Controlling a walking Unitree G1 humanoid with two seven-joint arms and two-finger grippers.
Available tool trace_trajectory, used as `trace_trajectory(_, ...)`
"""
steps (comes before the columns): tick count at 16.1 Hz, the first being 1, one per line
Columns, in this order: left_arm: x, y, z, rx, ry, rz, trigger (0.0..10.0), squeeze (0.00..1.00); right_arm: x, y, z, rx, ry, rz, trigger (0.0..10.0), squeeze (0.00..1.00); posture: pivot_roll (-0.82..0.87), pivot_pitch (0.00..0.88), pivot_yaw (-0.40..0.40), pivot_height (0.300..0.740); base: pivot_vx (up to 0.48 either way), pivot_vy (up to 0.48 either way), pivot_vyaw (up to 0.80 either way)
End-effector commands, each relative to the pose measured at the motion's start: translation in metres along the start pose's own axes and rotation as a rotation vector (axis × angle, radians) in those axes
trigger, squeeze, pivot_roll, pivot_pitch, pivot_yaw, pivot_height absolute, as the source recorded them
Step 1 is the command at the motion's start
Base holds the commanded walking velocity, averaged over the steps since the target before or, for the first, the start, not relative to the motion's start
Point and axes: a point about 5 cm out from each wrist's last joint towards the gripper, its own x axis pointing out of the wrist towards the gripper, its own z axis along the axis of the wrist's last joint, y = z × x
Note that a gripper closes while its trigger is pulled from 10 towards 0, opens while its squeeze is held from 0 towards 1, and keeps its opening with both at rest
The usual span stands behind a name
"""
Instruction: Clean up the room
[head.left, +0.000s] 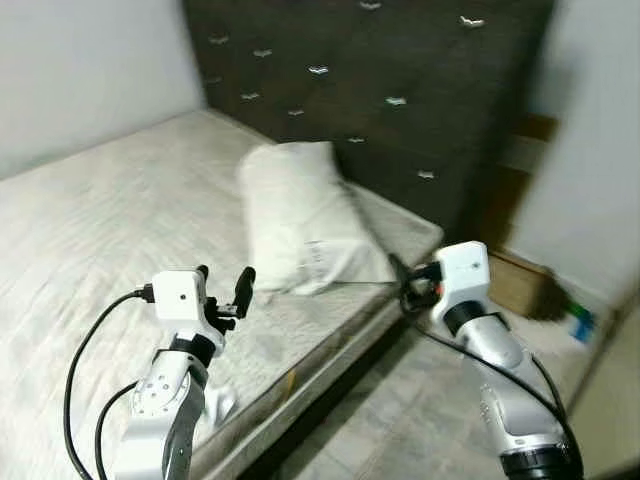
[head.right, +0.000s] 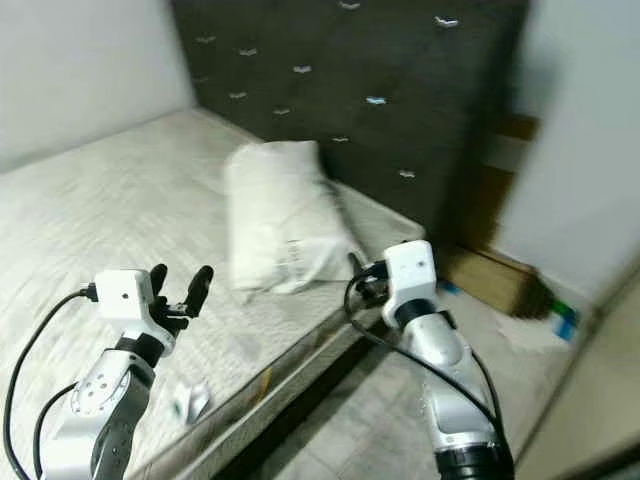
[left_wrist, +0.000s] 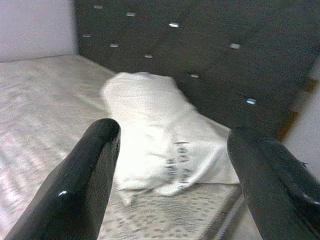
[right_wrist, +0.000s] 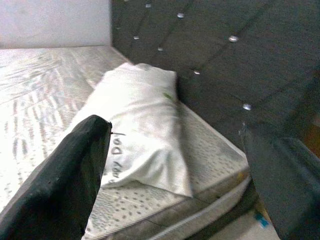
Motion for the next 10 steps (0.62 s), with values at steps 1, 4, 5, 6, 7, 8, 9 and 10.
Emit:
trace_trajectory(1, -0.003, 0.0055, 0.0001, 0.016, 0.001, 0.023, 10.0, 0.0, 0.0045, 0.0103, 0.008, 0.004, -0.031, 0.04, 10.0, 0.0, 0.03, 0.011, -0.022, 0.74, 0.0, 0.0, 0.8)
trace_trajectory(4, -0.0023, 0.0045, -0.0003, 0.013, 0.001, 0.022, 10.0, 0.0, 0.0045, 0.0117, 0.0081, 0.006, -0.032, 0.045, 10.0, 0.0, 0.03, 0.014, -0.02, 0.74, 0.0, 0.0, 0.8)
trace_trajectory(5, -0.0023, 0.0046, -0.0004, 0.014, 0.002, 0.022, 10.0, 0.0, 0.0042, 0.0118, 0.0079, 0.006, -0.032, 0.046, 10.0, 0.0, 0.03, 0.014, -0.02, 0.74, 0.0, 0.0, 0.8)
trace_trajectory(6, -0.0023, 0.0046, -0.0004, 0.014, 0.002, 0.023, 10.0, 0.0, 0.004, 0.0119, 0.0078, 0.007, -0.032, 0.047, 10.0, 0.0, 0.03, 0.014, -0.02, 0.74, 0.0, 0.0, 0.8)
trace_trajectory(7, -0.0018, 0.0044, -0.0005, 0.016, 0.003, 0.022, 10.0, 0.0, 0.0034, 0.0129, 0.0078, 0.007, -0.033, 0.051, 10.0, 0.0, 0.03, 0.014, -0.018, 0.74, 0.0, 0.0, 0.8)
trace_trajectory(8, -0.0017, 0.0044, -0.0005, 0.016, 0.003, 0.021, 10.0, 0.0, 0.0035, 0.0131, 0.0079, 0.008, -0.033, 0.051, 10.0, 0.0, 0.03, 0.015, -0.018, 0.74, 0.0, 0.0, 0.8)
trace_trajectory(9, -0.0014, 0.004, -0.0005, 0.016, 0.003, 0.02, 10.0, 0.0, 0.0033, 0.0135, 0.0081, 0.007, -0.034, 0.053, 10.0, 0.0, 0.03, 0.014, -0.018, 0.74, 0.0, 0.0, 0.8)
trace_trajectory(10, -0.0012, 0.0037, -0.0006, 0.015, 0.003, 0.019, 10.0, 0.0, 0.0032, 0.0135, 0.0081, 0.007, -0.034, 0.054, 10.0, 0.0, 0.03, 0.014, -0.018, 0.74, 0.0, 0.0, 0.8)
